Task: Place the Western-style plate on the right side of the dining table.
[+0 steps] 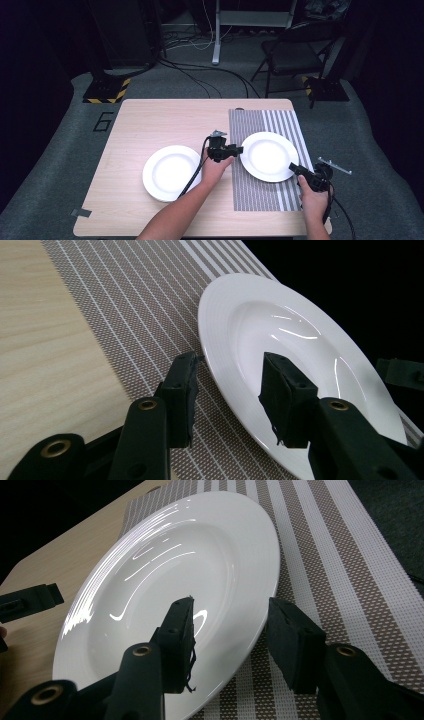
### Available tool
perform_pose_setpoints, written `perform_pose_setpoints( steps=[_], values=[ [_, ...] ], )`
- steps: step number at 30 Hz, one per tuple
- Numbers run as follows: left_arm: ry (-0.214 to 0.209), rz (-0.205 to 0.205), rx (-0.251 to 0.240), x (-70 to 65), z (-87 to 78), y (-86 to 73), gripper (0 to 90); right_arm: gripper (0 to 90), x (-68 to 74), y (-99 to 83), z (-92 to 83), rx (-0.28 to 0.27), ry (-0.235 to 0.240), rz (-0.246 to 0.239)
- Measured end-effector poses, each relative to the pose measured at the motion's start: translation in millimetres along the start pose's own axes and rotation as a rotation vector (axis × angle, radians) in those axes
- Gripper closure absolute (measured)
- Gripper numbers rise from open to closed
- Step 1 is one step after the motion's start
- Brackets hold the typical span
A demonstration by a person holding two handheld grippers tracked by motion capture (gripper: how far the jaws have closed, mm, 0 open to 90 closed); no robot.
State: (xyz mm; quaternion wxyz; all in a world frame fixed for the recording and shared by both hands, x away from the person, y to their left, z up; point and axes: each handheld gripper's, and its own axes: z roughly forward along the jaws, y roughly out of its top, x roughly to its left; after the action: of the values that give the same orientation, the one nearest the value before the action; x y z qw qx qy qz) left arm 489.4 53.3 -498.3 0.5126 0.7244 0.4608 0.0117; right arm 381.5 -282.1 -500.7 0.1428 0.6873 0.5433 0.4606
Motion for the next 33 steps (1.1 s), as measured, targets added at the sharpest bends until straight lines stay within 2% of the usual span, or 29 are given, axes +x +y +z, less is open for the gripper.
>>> perform_pose_setpoints(
  steps=[8, 10, 12, 18, 23, 28, 33],
  values=[
    [0.014, 0.013, -0.018, 6.2, -19.9, 7.8, 58.0, 51.1, 1.8, 6.2, -9.6, -0.007, -0.016, -0.018],
    [0.016, 0.013, -0.023, 7.3, -25.2, 10.0, 57.9, 51.1, 4.4, 8.2, -13.2, -0.015, -0.015, -0.013],
    [0.014, 0.012, -0.032, 8.7, -30.2, 11.9, 57.3, 51.1, 8.1, 10.3, -16.4, -0.025, -0.014, -0.028],
    [0.019, 0.028, -0.037, 7.7, -45.4, 14.8, 57.0, 50.7, 22.2, 11.5, -21.3, -0.028, 0.016, -0.072],
    [0.026, 0.060, -0.042, 8.7, -62.3, 16.9, 56.9, 50.0, 35.0, 11.6, -22.9, -0.023, 0.054, -0.098],
    [0.036, 0.076, -0.049, 15.8, -82.5, 18.0, 56.8, 49.4, 48.0, 8.7, -21.7, -0.001, 0.084, -0.127],
    [0.063, 0.097, -0.047, 27.6, -108.9, 14.2, 56.3, 48.9, 57.9, 5.1, -22.0, 0.017, 0.108, -0.154]
  ],
)
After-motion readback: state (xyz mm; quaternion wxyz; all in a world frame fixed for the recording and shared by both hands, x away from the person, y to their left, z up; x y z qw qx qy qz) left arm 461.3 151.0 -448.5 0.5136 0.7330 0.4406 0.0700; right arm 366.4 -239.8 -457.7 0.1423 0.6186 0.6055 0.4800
